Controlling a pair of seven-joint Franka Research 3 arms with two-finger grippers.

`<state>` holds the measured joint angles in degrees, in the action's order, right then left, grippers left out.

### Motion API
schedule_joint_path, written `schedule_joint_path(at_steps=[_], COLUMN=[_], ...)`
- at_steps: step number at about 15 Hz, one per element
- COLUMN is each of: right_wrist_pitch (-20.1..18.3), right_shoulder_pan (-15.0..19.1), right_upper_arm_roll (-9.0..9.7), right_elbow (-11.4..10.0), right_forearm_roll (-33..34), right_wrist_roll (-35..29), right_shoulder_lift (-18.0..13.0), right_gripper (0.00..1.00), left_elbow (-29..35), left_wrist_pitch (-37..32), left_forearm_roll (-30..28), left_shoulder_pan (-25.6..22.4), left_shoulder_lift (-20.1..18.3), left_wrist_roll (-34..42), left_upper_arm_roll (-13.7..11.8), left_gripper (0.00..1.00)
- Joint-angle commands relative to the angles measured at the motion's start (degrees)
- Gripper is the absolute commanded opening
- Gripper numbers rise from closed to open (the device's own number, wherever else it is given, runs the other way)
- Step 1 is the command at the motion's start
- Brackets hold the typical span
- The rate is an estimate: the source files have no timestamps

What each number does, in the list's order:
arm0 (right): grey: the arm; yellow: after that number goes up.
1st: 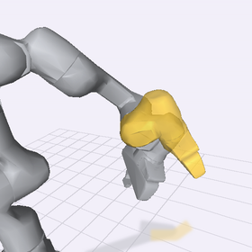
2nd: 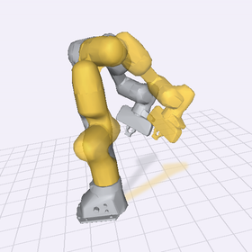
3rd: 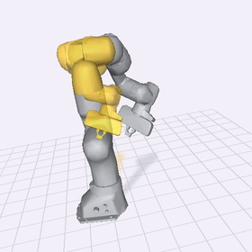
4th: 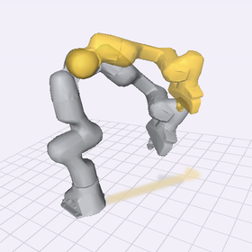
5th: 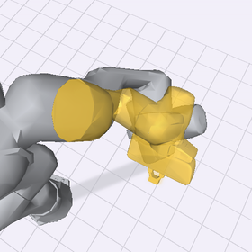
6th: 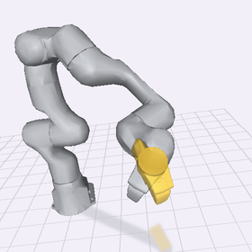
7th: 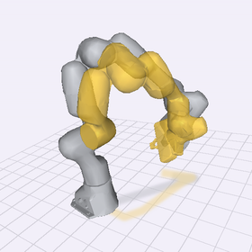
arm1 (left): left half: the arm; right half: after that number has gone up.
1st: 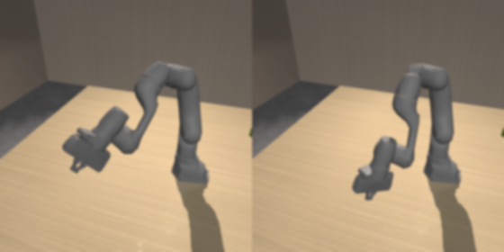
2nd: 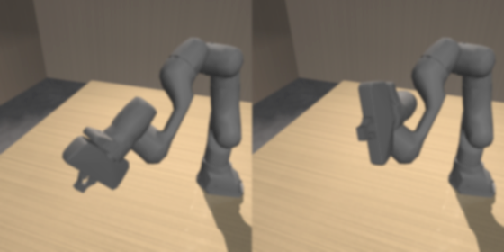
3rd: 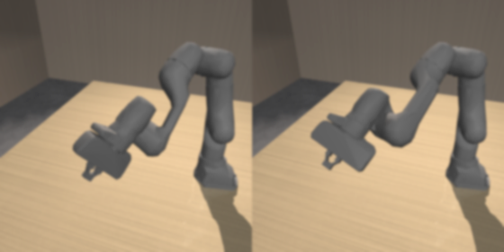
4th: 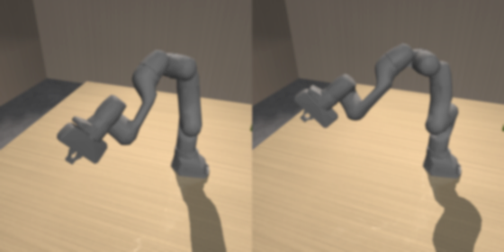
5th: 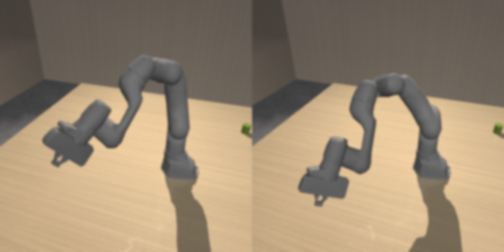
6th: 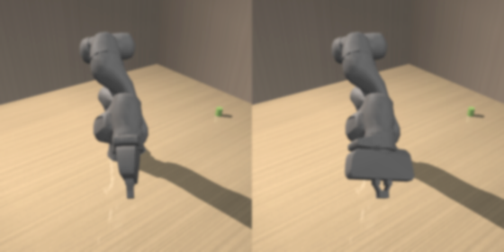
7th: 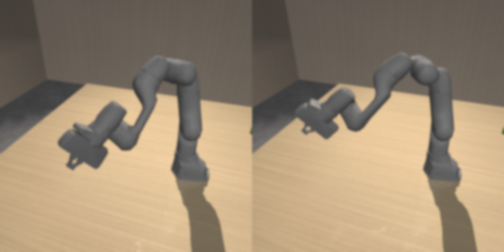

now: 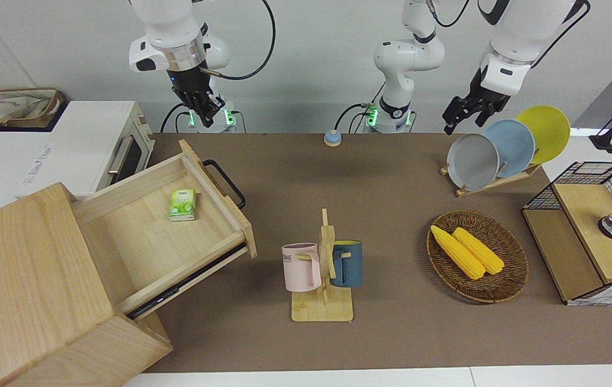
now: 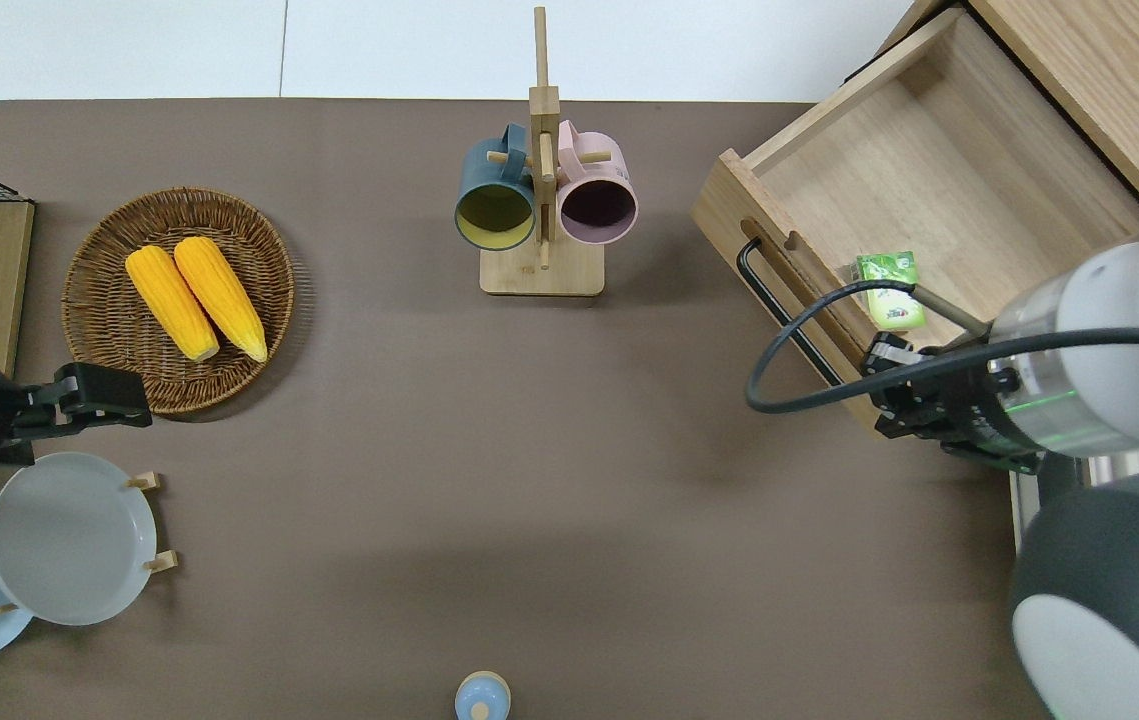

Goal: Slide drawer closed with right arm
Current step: 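Move the right gripper toward the open wooden drawer's front edge, then push the drawer front away from the robot with the right gripper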

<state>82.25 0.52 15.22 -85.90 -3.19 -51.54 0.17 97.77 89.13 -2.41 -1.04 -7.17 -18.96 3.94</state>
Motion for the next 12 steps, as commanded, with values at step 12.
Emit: schedule_joint_path(at_steps=[12], right_wrist_pitch=[26.29], right_shoulder_pan=[-9.39], right_upper_arm_roll=[-0.37], right_elbow=[-25.54], right_forearm_roll=[-1.20], right_wrist_roll=[-18.42], right_shoulder_lift=[-6.24], right_gripper=[0.000], left_elbow=[-0.21], left_wrist_pitch=[-0.89], left_forearm_roll=[-0.05], left_shoulder_pan=[0.07], left_shoulder_lift=[-0.48], left_wrist_roll=[0.51], left_upper_arm_roll=[-0.25], left_gripper=[0.99])
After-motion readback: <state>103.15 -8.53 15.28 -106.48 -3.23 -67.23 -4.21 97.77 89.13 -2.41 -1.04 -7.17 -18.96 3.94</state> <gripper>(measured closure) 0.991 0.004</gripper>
